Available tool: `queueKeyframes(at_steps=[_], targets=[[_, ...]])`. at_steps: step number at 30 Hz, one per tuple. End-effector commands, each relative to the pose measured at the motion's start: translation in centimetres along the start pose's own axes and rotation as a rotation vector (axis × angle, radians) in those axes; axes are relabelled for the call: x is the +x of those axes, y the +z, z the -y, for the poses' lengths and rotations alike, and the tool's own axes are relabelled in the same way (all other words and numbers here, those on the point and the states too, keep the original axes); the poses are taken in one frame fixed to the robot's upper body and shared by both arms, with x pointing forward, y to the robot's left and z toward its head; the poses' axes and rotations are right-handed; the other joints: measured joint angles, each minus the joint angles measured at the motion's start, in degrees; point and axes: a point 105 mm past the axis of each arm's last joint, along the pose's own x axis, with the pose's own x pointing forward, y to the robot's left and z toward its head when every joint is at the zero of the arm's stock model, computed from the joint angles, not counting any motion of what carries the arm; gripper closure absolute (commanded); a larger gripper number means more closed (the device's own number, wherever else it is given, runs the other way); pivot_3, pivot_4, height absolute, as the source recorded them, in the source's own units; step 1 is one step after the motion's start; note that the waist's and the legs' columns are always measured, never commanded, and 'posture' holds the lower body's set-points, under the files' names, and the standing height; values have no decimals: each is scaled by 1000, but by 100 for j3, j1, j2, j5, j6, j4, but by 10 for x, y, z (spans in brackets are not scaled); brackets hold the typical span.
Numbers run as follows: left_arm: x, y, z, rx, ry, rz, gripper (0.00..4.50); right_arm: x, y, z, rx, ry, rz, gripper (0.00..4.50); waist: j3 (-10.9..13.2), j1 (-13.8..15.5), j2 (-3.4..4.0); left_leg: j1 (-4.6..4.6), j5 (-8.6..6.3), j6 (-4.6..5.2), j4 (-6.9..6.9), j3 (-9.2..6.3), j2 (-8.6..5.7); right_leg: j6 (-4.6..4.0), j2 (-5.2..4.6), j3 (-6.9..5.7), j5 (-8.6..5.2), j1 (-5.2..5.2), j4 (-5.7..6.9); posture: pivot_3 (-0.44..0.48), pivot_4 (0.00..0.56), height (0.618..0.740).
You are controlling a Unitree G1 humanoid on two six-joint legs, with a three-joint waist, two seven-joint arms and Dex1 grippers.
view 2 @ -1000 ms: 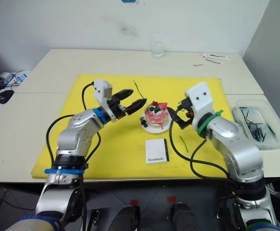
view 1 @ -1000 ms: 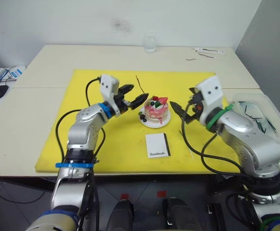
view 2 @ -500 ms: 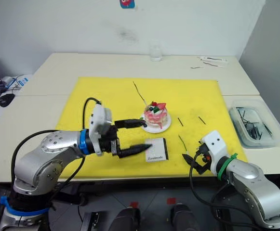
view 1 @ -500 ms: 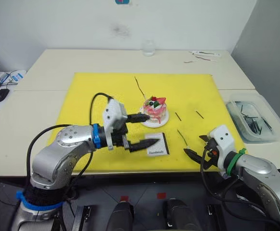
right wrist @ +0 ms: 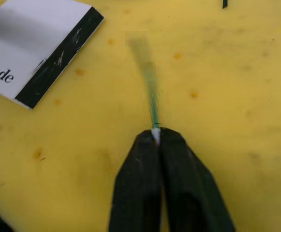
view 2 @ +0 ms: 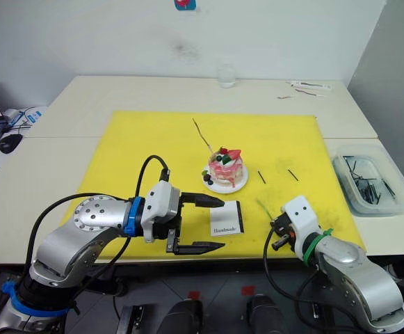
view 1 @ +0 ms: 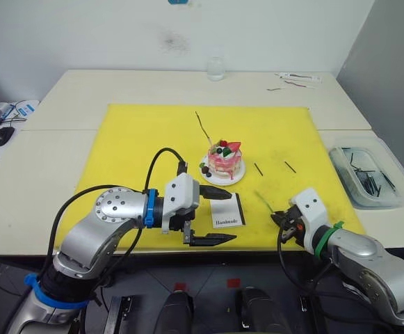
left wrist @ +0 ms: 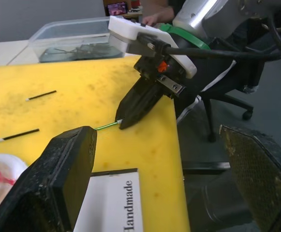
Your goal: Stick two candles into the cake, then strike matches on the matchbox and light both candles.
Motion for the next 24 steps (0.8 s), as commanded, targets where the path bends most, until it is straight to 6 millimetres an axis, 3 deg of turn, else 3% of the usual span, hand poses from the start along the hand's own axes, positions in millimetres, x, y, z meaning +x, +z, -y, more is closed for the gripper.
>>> queueKeyframes(at_steps=[1, 7, 10, 15, 18, 21, 24], targets=[[0, 4, -1, 46, -4, 12, 0, -12, 8, 8, -3, -18, 15, 4469, 0, 5, 0, 0, 0, 0, 1, 0, 0, 0, 0, 0, 0, 0, 0, 0, 150, 740], [5, 3, -3, 59, 4, 35, 0, -33, 27, 42, -208, -48, 58, 4469, 1, 7, -1, -2, 0, 0, 3, 8, -9, 0, -12, 3, 0, 1, -5, 0, 150, 740], [11, 3, -1, 60, -6, 53, 0, -41, 14, 56, -298, -33, 11, 4469, 1, 19, -1, -4, 0, 0, -1, 4, -8, 1, -10, -4, -1, 1, -9, 0, 150, 740], [24, 7, 6, 63, -40, 86, 0, -50, -14, 76, -278, 56, -49, 4469, 1, 17, -1, -12, -1, 1, -3, 2, -6, 1, -4, -4, -6, -3, -7, 0, 150, 740], [26, 8, 3, 65, -33, 89, 0, -50, -21, 81, -265, 71, -64, 4469, 1, 1, -1, -10, 0, 1, 4, 4, -6, 3, -4, -1, -5, -3, -3, 0, 150, 740], [27, 11, 1, 67, -30, 96, 0, -52, -25, 85, -272, 72, -82, 3777, 1, 3, -1, -1, 0, 2, 4, -1, -6, 3, -1, -2, -5, 2, 5, 0, 150, 740], [27, 12, 2, 65, -33, 98, 0, -58, -23, 86, -301, 77, -91, 2674, 1, 4, 0, 4, 0, 1, 4, 1, -6, 3, -2, 0, -5, 6, 4, 0, 150, 740]])
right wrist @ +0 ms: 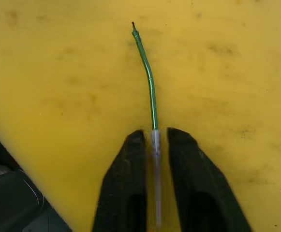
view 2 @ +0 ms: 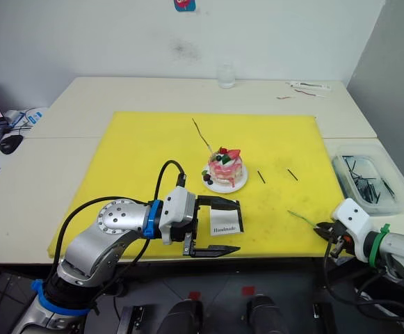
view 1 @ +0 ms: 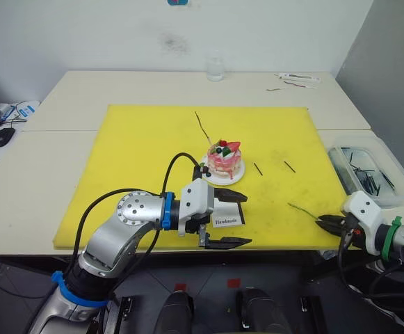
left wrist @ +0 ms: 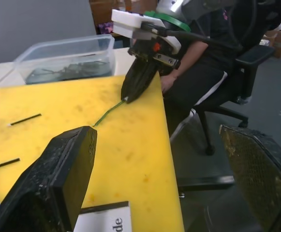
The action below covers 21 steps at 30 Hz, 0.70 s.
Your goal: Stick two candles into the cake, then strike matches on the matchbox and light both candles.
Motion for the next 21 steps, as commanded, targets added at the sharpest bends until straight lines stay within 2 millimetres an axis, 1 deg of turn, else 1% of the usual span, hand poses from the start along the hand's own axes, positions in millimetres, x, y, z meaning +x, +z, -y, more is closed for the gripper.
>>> queueKeyframes(at_steps=[1, 3, 7, 11, 16, 21], targets=[[1, 8, 1, 30, -8, 14, 0, -13, 8, 6, -58, -11, -4, 2385, 0, 1, 0, -1, 0, 0, 0, 0, 0, 0, 0, 0, 0, 0, -2, 0, 150, 740], [1, 8, 3, 31, -18, 15, 0, -19, 9, 7, -78, 6, -29, 1652, 0, 3, 0, -3, 0, 0, -1, 1, 0, 0, -1, 0, 0, 0, -4, 0, 150, 740], [3, 8, 3, 36, -31, 18, 0, -25, 5, 5, -90, 40, -103, 220, 0, 3, 0, -4, 0, 0, -3, 1, 0, 0, -1, 0, 0, -1, -5, 0, 150, 740], [4, 10, 3, 42, -34, 21, 0, -23, 6, 6, -65, 34, -110, 220, 0, 3, 0, -3, 0, 0, 0, 0, 0, 0, 0, 0, 0, -1, -2, 0, 150, 740], [4, 11, 3, 44, -35, 21, 0, -22, -1, 8, -39, 15, -115, 220, 0, 3, 0, -3, 0, 0, 1, 1, -1, 0, -1, 0, 0, 0, -3, 0, 150, 740], [3, 11, 3, 45, -34, 18, 0, -23, 19, 6, -6, 58, -64, 220, 0, -5, 0, -3, 0, 0, 0, 1, -1, 0, 0, 1, 0, 0, -2, 0, 150, 740]])
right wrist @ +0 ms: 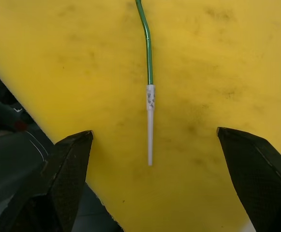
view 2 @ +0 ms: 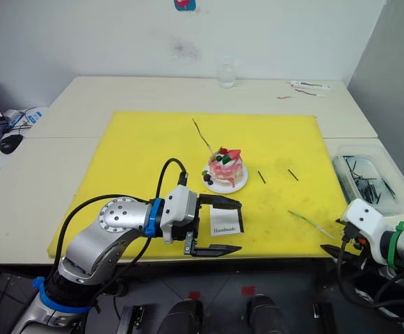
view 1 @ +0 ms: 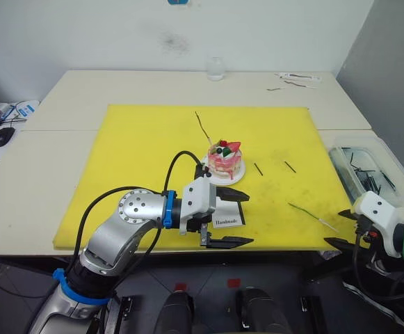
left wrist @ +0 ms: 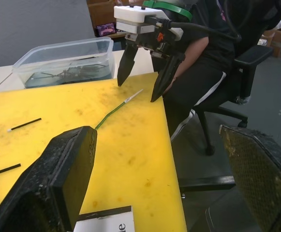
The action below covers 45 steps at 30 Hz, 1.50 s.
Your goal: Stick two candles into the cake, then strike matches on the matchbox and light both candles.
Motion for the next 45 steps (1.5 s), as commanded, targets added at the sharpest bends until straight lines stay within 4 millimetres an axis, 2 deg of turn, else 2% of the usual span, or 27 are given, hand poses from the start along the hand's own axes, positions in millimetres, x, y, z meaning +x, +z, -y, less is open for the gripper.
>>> queueKeyframes(at_steps=[1, 9, 11, 19, 28, 32, 35, 40, 45], targets=[[2, 9, 3, 36, -24, 14, 0, -7, 25, 2, -21, 27, 34, 220, 0, -6, 0, 1, 0, 0, 1, 0, 0, 0, 0, 0, 0, 0, 1, 0, 150, 740], [5, 12, 3, 64, -52, -12, 0, -12, 52, -1, -71, 66, -98, 220, 0, 6, 1, 0, 0, 0, 0, 1, 0, 0, -1, 0, 0, -2, -1, 0, 150, 740], [8, 12, 6, 69, -70, -18, 0, -9, 52, -2, -102, 74, -141, 220, 0, 5, 1, -3, 0, 0, -1, 2, 0, 0, -2, 0, 0, -3, -4, 0, 150, 740], [13, 6, 19, 54, -68, -21, 0, 0, 43, 6, -17, 37, -236, 220, 0, 0, 1, -11, 0, 0, 0, 2, 0, 0, -2, 0, 0, -11, -3, 0, 150, 740], [14, 4, 22, 43, -28, -7, 0, 10, 42, 18, 7, 24, -261, 220, 0, 2, 1, -11, 0, 0, 1, 3, 0, 0, -2, 1, 0, -11, -3, 0, 150, 740], [18, 9, 21, 45, -16, 8, 0, 13, 43, 14, 27, 52, -268, 220, 0, 4, 1, -14, 0, 0, 0, 2, 1, 0, -1, -1, 0, -15, -1, 0, 150, 740], [20, 11, 20, 40, -12, 14, 0, 15, 45, 8, 45, 81, -264, 778, 0, 2, 1, -14, 0, 0, 1, 2, 1, 0, -1, 0, 0, -15, 0, 0, 150, 740], [22, 11, 18, 44, -6, 7, 0, 17, 47, 4, 46, 99, -264, 2555, 0, 3, 1, -14, 0, 0, 1, 2, 0, 1, -1, 0, 1, -15, 1, 0, 150, 740], [23, 13, 15, 42, 3, 14, 0, 13, 35, 5, 58, 98, -297, 4436, 0, 4, 1, -15, 0, 0, 1, 1, 0, 1, -1, -1, 1, -15, 0, 0, 150, 740]])
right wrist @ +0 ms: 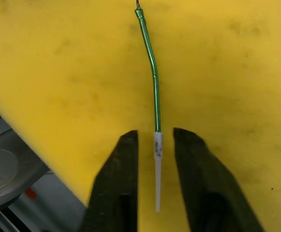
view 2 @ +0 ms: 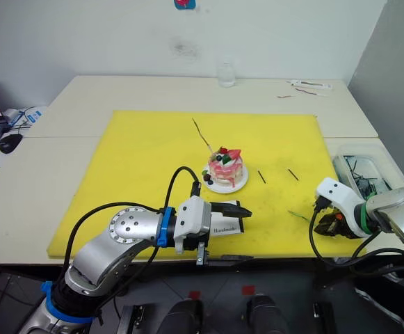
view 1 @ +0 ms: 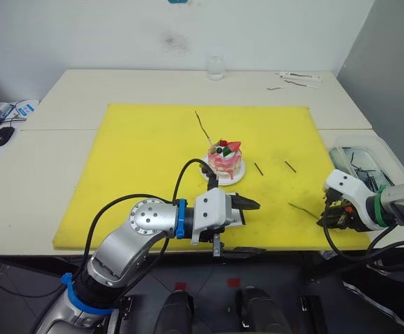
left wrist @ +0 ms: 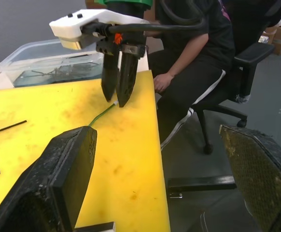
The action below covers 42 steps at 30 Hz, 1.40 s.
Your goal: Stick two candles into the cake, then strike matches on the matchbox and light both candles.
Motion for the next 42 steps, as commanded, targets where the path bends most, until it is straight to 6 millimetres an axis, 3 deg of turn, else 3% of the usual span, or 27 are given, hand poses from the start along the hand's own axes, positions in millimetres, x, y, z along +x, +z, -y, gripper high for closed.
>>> queueKeyframes(at_steps=[1, 5, 7, 9, 12, 15, 19, 22, 26, 30, 34, 42], targets=[[2, 9, 2, 39, -6, 21, 0, -5, -3, 0, -13, -1, -5, 4480, 0, 1, 0, 0, 0, 0, 0, 0, 0, 0, 0, 0, 0, 0, 0, 0, 150, 740], [2, 7, 1, 35, -5, 17, 0, -8, 3, 2, 2, 1, 28, 4480, 0, -1, 0, 1, 0, 0, 0, 0, 0, 0, 0, 0, 0, 0, 1, 0, 150, 740], [-1, 5, -1, 28, 12, 15, 0, -15, 19, -4, 16, 57, 109, 4480, 0, -7, 0, 1, 0, 0, 0, 0, 0, 0, 0, 0, 0, 0, 1, 0, 150, 740], [-7, 4, -8, -20, 67, 35, 0, -27, 55, -10, -40, 108, 291, 4480, 0, -47, 0, 2, 0, 0, 1, 3, 1, 1, 1, 3, 1, 0, 2, 0, 150, 740], [-15, 4, -18, -96, 147, 78, 0, -38, 87, -14, -82, 125, 475, 4480, 0, -37, 0, 6, 0, 0, 1, -4, 5, 3, 10, 1, 3, 0, 8, 0, 150, 740], [-35, 2, -47, -220, 396, 178, 0, -53, 147, -13, -76, 36, 911, 4480, 0, -30, -1, 6, 0, 0, 1, -9, 12, 5, 17, -3, 4, 4, 6, 0, 150, 740], [-56, -7, -72, -299, 612, 209, 0, -53, 180, -19, 29, -29, 1220, 4480, 0, 2, 0, 2, 0, 0, 3, -12, 14, 39, 22, -1, 25, -1, 12, 0, 150, 740], [-67, -15, -82, -309, 703, 180, 0, -35, 191, -25, 131, -88, 1369, 4480, -2, 13, -1, -7, 0, 0, 0, -17, 9, 39, 18, -5, 25, -2, 7, 0, 150, 740], [-65, -7, -82, -300, 685, 190, 0, -12, 202, -36, 194, -60, 1393, 4480, -2, 8, -1, -13, 1, -2, 1, -3, 1, 41, 5, 4, 29, -8, 4, 0, 150, 740], [-65, -3, -83, -294, 672, 184, 0, 5, 203, -34, 231, -72, 1395, 4480, -2, 7, -1, -7, 1, -2, 2, -5, 1, 42, 5, 2, 30, -6, 10, 0, 150, 740], [-69, -2, -83, -285, 666, 164, 0, 14, 198, -28, 254, -98, 1391, 4480, -2, -11, 0, -3, 2, -2, 1, -8, 6, 36, 12, 1, 33, -6, 13, 0, 150, 740], [-71, -2, -81, -280, 652, 142, 0, 26, 194, -35, 277, -66, 1371, 4480, -2, -14, 0, -3, 1, -2, -4, -7, 9, 34, 14, 3, 31, -8, 11, 0, 150, 740]])
